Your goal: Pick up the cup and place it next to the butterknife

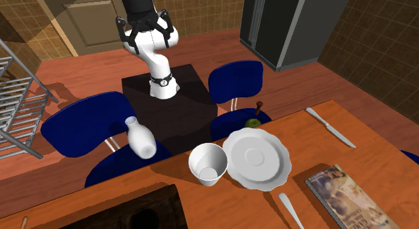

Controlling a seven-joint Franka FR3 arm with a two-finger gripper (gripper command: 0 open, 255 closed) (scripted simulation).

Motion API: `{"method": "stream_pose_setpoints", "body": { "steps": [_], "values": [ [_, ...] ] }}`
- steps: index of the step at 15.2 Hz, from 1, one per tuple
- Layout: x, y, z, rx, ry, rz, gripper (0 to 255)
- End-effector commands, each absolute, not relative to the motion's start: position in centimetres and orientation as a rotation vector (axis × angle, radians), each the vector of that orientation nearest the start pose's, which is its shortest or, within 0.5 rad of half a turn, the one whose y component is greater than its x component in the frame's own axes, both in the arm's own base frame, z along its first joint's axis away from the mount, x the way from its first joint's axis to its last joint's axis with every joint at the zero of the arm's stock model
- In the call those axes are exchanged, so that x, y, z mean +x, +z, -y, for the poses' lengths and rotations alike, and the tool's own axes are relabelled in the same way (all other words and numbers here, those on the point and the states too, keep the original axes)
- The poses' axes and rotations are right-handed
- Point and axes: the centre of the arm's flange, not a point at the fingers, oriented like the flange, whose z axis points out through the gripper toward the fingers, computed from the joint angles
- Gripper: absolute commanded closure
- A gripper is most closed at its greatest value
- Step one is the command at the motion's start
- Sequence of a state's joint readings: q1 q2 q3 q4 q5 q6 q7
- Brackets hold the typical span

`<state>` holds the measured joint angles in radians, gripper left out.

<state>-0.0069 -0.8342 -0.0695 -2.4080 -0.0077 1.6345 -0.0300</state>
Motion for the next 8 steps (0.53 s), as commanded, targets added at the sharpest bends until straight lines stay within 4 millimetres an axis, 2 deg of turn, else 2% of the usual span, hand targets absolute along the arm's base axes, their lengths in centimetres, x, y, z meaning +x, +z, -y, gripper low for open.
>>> {"method": "stream_pose_setpoints", "body": {
  "steps": [1, 8],
  "values": [
    [29.9, 58.6, 3.0, -3.099, -0.095, -0.039, 0],
    [38.2, 54.1, 3.9, -3.057, -0.071, -0.057, 0]
  ]
}}
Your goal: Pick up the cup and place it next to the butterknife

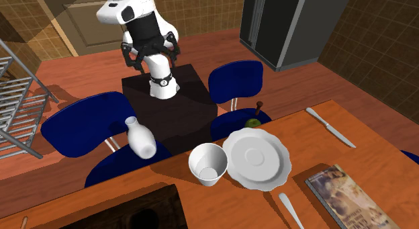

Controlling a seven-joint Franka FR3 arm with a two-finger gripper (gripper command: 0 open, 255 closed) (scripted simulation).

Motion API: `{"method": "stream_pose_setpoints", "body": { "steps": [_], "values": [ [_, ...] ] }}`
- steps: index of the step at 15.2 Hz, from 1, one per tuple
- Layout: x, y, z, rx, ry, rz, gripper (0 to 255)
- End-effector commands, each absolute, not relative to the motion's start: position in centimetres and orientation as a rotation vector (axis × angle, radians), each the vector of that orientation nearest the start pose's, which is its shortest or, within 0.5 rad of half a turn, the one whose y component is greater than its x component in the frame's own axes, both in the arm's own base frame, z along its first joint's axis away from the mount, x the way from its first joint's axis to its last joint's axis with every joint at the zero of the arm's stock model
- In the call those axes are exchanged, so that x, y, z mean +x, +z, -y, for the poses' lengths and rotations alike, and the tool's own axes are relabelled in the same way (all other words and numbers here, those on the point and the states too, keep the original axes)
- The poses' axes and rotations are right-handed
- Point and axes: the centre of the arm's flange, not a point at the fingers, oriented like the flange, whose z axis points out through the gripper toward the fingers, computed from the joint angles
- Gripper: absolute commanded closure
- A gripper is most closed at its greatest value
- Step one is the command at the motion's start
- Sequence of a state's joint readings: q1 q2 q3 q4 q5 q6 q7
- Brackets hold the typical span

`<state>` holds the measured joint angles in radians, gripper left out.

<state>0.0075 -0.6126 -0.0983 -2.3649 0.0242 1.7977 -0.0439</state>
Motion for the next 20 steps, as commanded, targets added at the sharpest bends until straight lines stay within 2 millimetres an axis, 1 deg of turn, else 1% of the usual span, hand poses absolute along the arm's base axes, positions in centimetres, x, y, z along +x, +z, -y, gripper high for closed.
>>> {"method": "stream_pose_setpoints", "body": {
  "steps": [1, 20],
  "values": [
    [39.4, 53.4, 4.0, -3.051, -0.068, -0.060, 0],
    [61.6, 40.5, 5.7, -2.936, -0.006, -0.108, 0]
  ]
}}
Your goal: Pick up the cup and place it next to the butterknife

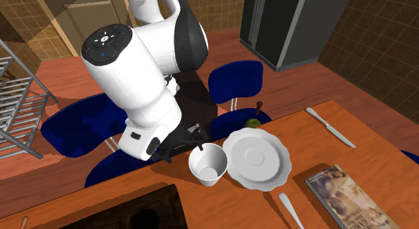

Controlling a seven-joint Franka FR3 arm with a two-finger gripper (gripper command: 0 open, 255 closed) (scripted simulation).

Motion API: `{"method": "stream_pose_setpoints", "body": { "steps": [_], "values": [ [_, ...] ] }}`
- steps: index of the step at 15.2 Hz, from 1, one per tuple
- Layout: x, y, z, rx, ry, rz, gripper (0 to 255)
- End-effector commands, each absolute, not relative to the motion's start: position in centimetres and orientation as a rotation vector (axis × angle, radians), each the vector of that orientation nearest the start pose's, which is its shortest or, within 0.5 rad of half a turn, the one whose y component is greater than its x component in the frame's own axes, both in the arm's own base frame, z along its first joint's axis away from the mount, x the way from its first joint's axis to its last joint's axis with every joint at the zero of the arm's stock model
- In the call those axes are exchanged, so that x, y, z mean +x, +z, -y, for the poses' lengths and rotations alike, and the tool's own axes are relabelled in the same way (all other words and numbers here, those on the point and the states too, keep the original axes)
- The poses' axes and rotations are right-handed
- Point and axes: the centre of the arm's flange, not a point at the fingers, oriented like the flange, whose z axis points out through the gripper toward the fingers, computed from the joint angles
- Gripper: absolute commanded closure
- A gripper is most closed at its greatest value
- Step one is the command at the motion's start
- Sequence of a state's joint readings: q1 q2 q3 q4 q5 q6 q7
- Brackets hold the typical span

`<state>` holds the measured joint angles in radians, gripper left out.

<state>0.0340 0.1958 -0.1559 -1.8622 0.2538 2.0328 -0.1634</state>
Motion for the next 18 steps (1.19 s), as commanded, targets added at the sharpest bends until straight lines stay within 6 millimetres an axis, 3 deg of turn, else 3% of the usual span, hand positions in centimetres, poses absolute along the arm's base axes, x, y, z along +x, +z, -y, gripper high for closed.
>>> {"method": "stream_pose_setpoints", "body": {
  "steps": [1, 10, 17, 18],
  "values": [
    [62.7, 39.8, 5.8, -2.930, -0.003, -0.110, 0],
    [63.3, 35.6, 5.0, -2.928, -0.002, -0.112, 0],
    [63.3, 35.6, 5.0, -2.928, -0.002, -0.111, 0],
    [63.3, 35.6, 5.0, -2.928, -0.002, -0.111, 255]
  ]
}}
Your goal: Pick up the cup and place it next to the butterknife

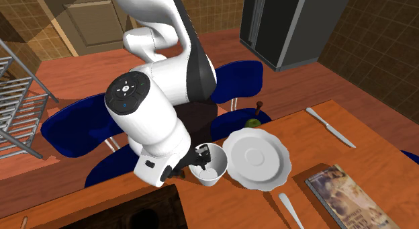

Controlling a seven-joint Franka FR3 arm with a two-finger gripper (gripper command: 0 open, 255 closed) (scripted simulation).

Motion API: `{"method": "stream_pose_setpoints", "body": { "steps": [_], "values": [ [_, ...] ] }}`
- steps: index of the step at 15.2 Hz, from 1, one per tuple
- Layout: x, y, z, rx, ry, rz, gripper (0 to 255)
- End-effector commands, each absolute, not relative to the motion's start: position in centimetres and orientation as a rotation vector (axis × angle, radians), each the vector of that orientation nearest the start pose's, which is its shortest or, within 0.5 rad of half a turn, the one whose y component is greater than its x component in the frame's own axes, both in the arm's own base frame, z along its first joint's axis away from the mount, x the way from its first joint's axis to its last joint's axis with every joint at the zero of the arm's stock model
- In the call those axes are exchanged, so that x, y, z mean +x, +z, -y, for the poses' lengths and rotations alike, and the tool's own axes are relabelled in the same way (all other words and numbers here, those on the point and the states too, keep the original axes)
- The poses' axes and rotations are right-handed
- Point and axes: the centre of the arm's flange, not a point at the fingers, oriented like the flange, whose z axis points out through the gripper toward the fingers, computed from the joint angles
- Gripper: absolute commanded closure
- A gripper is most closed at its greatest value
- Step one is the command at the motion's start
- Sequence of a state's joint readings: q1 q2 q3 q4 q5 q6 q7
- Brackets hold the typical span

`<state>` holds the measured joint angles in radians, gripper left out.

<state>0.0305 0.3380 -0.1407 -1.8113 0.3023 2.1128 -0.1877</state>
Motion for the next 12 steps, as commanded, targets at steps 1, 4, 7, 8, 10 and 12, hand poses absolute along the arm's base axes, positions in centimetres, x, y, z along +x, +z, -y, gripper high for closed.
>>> {"method": "stream_pose_setpoints", "body": {
  "steps": [1, 4, 7, 8, 10, 12],
  "values": [
    [63.3, 35.6, 5.0, -2.928, -0.002, -0.111, 255],
    [63.3, 35.6, 5.0, -2.928, -0.002, -0.111, 255],
    [63.3, 35.6, 5.0, -2.928, -0.002, -0.111, 255],
    [63.3, 35.6, 5.0, -2.928, -0.002, -0.112, 255],
    [63.3, 36.1, 5.0, -2.928, -0.002, -0.112, 255],
    [63.3, 37.2, 5.0, -2.928, -0.002, -0.112, 255]
  ]
}}
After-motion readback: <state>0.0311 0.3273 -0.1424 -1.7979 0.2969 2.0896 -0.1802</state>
